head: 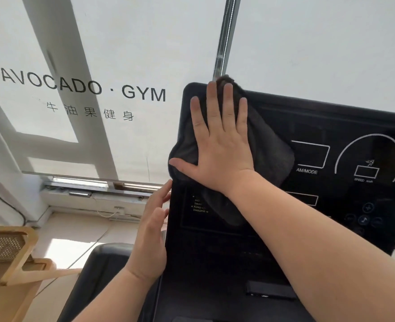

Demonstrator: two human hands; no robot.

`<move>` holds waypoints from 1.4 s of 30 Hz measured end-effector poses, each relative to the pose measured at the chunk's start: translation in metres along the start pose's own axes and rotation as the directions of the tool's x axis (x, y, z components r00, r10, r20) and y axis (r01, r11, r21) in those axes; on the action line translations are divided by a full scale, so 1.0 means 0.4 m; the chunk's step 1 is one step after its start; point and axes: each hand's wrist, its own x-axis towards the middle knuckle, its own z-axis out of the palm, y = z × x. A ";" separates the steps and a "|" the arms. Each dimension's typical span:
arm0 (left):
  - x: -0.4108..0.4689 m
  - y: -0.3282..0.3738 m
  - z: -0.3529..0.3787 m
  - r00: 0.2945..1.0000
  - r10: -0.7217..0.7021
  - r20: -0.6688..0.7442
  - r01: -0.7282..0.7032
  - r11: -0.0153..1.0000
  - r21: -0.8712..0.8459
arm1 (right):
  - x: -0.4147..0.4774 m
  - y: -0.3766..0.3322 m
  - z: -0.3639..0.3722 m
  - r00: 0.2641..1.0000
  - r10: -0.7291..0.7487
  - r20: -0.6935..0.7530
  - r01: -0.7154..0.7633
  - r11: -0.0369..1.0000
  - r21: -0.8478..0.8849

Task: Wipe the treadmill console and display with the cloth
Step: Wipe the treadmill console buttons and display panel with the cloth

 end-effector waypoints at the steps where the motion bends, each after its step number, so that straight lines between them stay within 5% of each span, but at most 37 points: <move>1: -0.009 -0.006 0.006 1.000 0.006 -0.022 -0.006 1.000 -0.022 | -0.029 -0.024 0.017 0.999 -0.033 0.004 0.033 0.999 0.019; 6: -0.011 -0.012 0.005 0.994 -0.106 -0.007 0.099 0.954 -0.283 | -0.183 -0.076 0.100 0.987 -0.158 0.010 0.158 0.987 0.040; 10: -0.004 -0.003 -0.008 0.996 -0.085 0.021 0.088 0.967 -0.237 | -0.240 -0.029 0.105 0.988 -0.152 -0.022 0.153 0.988 0.027; 17: -0.001 0.009 -0.024 0.994 -0.100 0.048 0.109 0.967 -0.229 | -0.130 0.150 0.013 0.997 0.071 -0.032 -0.072 0.997 -0.032; 25: -0.011 0.006 -0.028 0.978 -0.192 0.082 0.209 0.899 -0.386 | 0.008 0.112 -0.032 1.000 0.016 0.007 -0.015 0.994 -0.106; 35: -0.016 -0.002 -0.022 0.981 -0.181 0.069 0.193 0.909 -0.369 | -0.232 -0.034 0.104 0.988 -0.143 0.063 0.144 0.989 -0.016; 39: -0.013 -0.002 -0.025 0.982 -0.175 0.072 0.189 0.909 -0.371 | -0.307 0.003 0.122 0.969 -0.238 0.060 0.239 0.971 -0.017; 42: -0.011 0.006 -0.028 0.980 -0.180 0.080 0.197 0.907 -0.373 | -0.290 0.081 0.101 0.986 -0.168 -0.014 0.168 0.985 -0.040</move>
